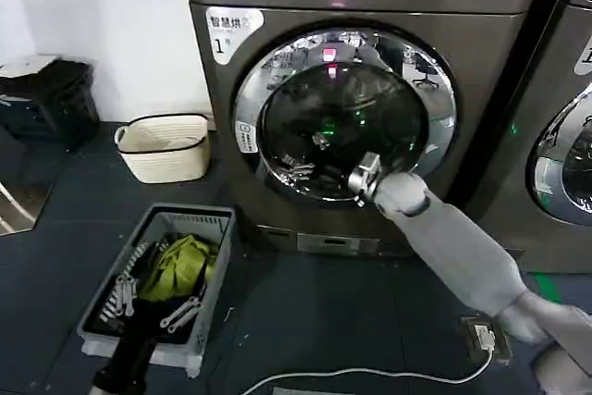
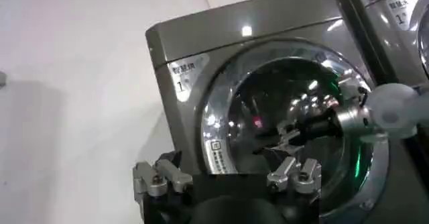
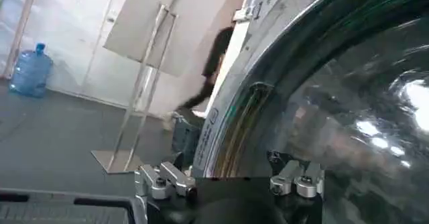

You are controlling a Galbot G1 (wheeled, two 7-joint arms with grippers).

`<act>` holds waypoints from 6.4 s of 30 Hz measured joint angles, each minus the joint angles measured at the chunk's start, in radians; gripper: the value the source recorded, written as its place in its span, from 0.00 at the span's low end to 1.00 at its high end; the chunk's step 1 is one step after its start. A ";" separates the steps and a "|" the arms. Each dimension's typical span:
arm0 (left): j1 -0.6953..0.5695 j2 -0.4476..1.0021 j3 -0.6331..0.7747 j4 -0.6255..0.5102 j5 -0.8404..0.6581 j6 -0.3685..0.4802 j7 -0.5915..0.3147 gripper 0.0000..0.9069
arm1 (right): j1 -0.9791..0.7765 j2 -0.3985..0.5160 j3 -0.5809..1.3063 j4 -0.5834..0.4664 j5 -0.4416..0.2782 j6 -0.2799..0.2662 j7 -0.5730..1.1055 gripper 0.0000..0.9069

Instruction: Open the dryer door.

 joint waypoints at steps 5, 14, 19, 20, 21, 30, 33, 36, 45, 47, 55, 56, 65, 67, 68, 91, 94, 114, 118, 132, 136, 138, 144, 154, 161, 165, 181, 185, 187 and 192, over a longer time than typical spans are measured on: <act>0.002 0.001 -0.010 -0.011 -0.006 0.001 0.000 1.00 | 0.031 0.036 -0.023 -0.050 -0.012 0.012 -0.008 1.00; 0.012 0.000 -0.011 -0.016 -0.006 -0.005 0.000 1.00 | 0.062 0.110 -0.038 -0.130 -0.037 0.016 -0.010 1.00; 0.011 0.001 -0.015 -0.016 -0.012 -0.006 0.000 1.00 | 0.072 0.138 -0.046 -0.157 -0.039 0.014 -0.017 1.00; 0.012 0.001 -0.016 -0.016 -0.013 -0.007 0.000 1.00 | 0.073 0.141 -0.047 -0.160 -0.039 0.013 -0.019 1.00; 0.012 0.002 -0.017 -0.016 -0.014 -0.008 0.000 1.00 | 0.075 0.144 -0.049 -0.161 -0.039 0.011 -0.022 1.00; 0.013 0.005 -0.021 -0.017 -0.018 -0.008 -0.001 1.00 | 0.087 0.128 -0.056 -0.146 0.003 0.012 -0.119 1.00; 0.011 0.004 -0.021 -0.020 -0.018 -0.007 0.000 1.00 | 0.086 0.112 -0.057 -0.132 0.025 0.016 -0.156 1.00; 0.010 0.002 -0.019 -0.020 -0.018 -0.006 -0.001 1.00 | 0.081 0.092 -0.057 -0.115 0.053 0.024 -0.198 1.00; 0.006 0.002 -0.021 -0.027 -0.034 0.003 -0.002 1.00 | 0.076 0.000 -0.082 -0.023 0.180 0.043 -0.359 1.00; 0.002 0.003 -0.021 -0.028 -0.037 0.007 -0.002 1.00 | 0.074 -0.020 -0.078 -0.005 0.215 0.046 -0.416 1.00; -0.007 0.011 -0.042 -0.029 -0.046 0.026 -0.001 1.00 | 0.058 -0.098 -0.064 0.092 0.300 0.032 -0.556 1.00; -0.008 0.014 -0.047 -0.026 -0.046 0.028 0.000 1.00 | 0.056 -0.107 -0.061 0.106 0.305 0.028 -0.566 1.00; -0.043 0.033 -0.107 -0.005 -0.102 0.058 -0.001 1.00 | 0.016 -0.212 -0.027 0.264 0.355 0.011 -0.629 1.00; -0.056 0.044 -0.108 0.004 -0.118 0.074 0.000 1.00 | 0.004 -0.234 -0.016 0.291 0.363 0.012 -0.644 1.00; -0.063 0.048 -0.106 0.008 -0.122 0.083 0.001 1.00 | -0.002 -0.245 -0.009 0.304 0.367 0.012 -0.653 1.00; -0.726 0.440 0.169 0.403 -0.414 0.306 -0.019 1.00 | -0.285 -0.453 0.306 0.431 0.374 0.036 -0.765 1.00; -0.854 0.458 0.267 0.475 -0.420 0.310 -0.008 1.00 | -0.338 -0.468 0.377 0.406 0.353 0.054 -0.758 1.00; -1.208 0.374 0.708 0.625 -0.348 0.253 0.163 1.00 | -1.268 -0.478 1.386 0.612 0.466 0.102 -0.651 1.00; -1.236 0.373 0.776 0.622 -0.353 0.223 0.180 1.00 | -1.489 -0.359 1.629 0.692 0.484 0.140 -0.658 1.00; -1.328 0.280 1.016 0.651 -0.352 0.159 0.162 1.00 | -1.800 0.229 2.129 0.760 0.169 0.352 -0.335 1.00; -1.350 0.228 1.073 0.679 -0.349 0.160 0.146 1.00 | -1.794 0.361 2.227 0.733 0.050 0.318 -0.071 1.00; -1.355 0.196 1.096 0.700 -0.345 0.158 0.138 1.00 | -1.785 0.410 2.274 0.714 0.021 0.289 0.053 1.00; -1.381 0.087 1.151 0.787 -0.338 0.156 0.122 1.00 | -1.770 0.495 2.391 0.642 -0.054 0.152 0.373 1.00; -1.410 -0.081 1.197 0.929 -0.323 0.149 0.116 1.00 | -1.728 0.494 2.478 0.614 -0.298 -0.124 0.839 1.00; -1.432 -0.172 1.217 1.013 -0.286 0.162 0.087 1.00 | -1.692 0.493 2.561 0.585 -0.393 -0.265 0.966 1.00; -1.447 -0.204 1.211 1.064 -0.247 0.184 0.050 1.00 | -1.698 0.493 2.591 0.561 -0.414 -0.280 1.007 1.00; -1.394 -0.205 1.173 0.914 -0.353 0.390 0.033 1.00 | -1.686 0.493 2.600 0.569 -0.395 -0.319 0.974 1.00; -1.392 -0.171 1.164 0.762 -0.437 0.438 0.003 1.00 | -1.684 0.493 2.596 0.584 -0.377 -0.348 0.950 1.00; -1.383 -0.072 1.157 0.686 -0.483 0.472 -0.032 1.00 | -1.680 0.493 2.587 0.583 -0.379 -0.337 0.942 1.00; -1.323 0.198 1.098 0.478 -0.571 0.590 -0.168 1.00 | -1.672 0.493 2.545 0.572 -0.381 -0.317 0.924 1.00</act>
